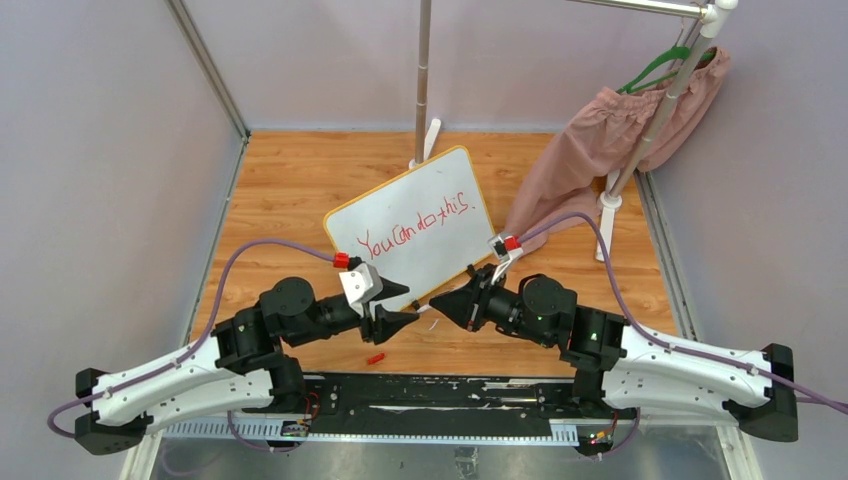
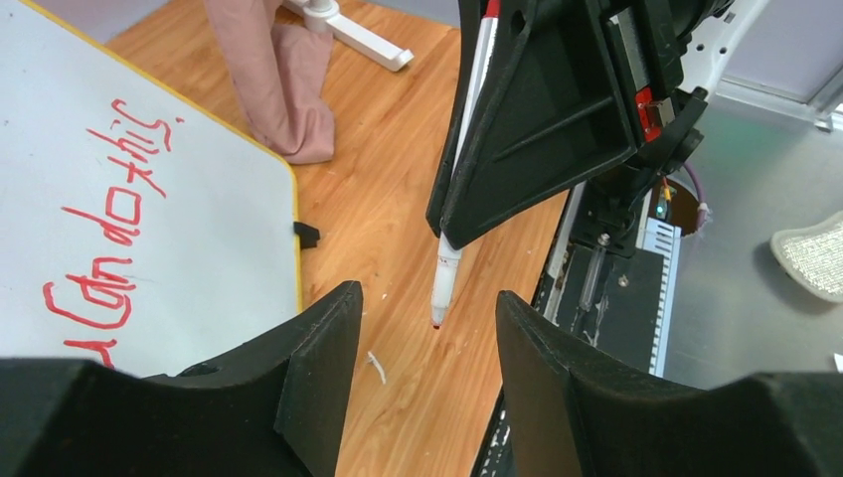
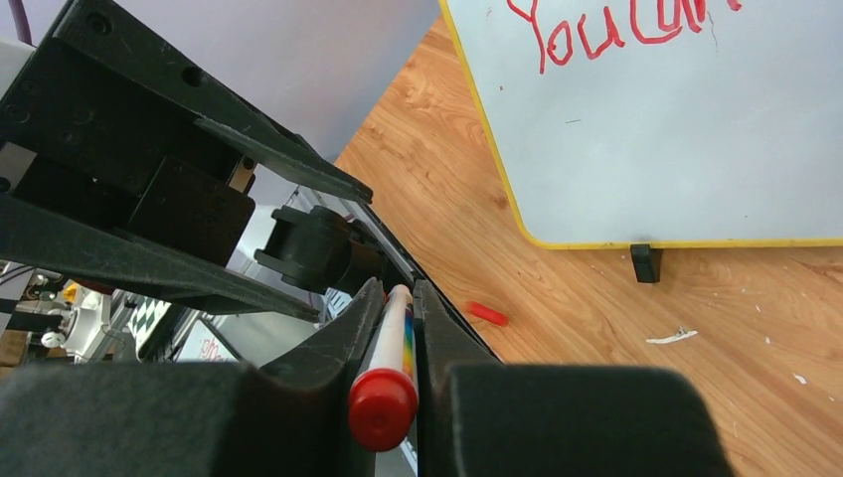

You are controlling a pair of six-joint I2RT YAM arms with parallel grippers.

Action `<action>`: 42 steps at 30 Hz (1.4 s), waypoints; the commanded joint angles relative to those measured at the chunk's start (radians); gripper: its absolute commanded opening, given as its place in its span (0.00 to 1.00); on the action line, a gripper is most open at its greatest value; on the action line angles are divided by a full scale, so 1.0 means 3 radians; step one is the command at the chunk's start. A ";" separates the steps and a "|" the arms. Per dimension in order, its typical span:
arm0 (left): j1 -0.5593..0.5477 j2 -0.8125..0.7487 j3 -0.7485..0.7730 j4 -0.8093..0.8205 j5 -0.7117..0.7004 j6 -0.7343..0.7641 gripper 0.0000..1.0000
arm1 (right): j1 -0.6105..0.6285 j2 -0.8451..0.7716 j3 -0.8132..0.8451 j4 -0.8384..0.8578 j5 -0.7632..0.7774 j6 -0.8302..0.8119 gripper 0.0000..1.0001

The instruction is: Write a sentence on the whiteboard

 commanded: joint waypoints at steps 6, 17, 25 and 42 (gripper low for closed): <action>-0.0014 -0.0344 -0.0331 0.0267 -0.0467 -0.0084 0.63 | 0.0005 -0.0240 0.0013 -0.0445 0.0352 -0.0228 0.00; -0.0014 -0.0716 -0.0550 -0.0202 -0.1608 -0.0949 0.75 | 0.0005 -0.0567 -0.0147 -0.0861 0.0573 -0.0386 0.00; -0.0015 -0.0462 -0.0262 -0.1119 -0.2291 -0.1830 1.00 | 0.0004 -0.0628 -0.0144 -0.0923 0.0529 -0.0580 0.00; -0.0013 0.0656 0.0548 -0.3298 -0.2212 -0.3608 1.00 | 0.0004 -0.1154 -0.0093 -0.1162 0.0076 -0.1062 0.00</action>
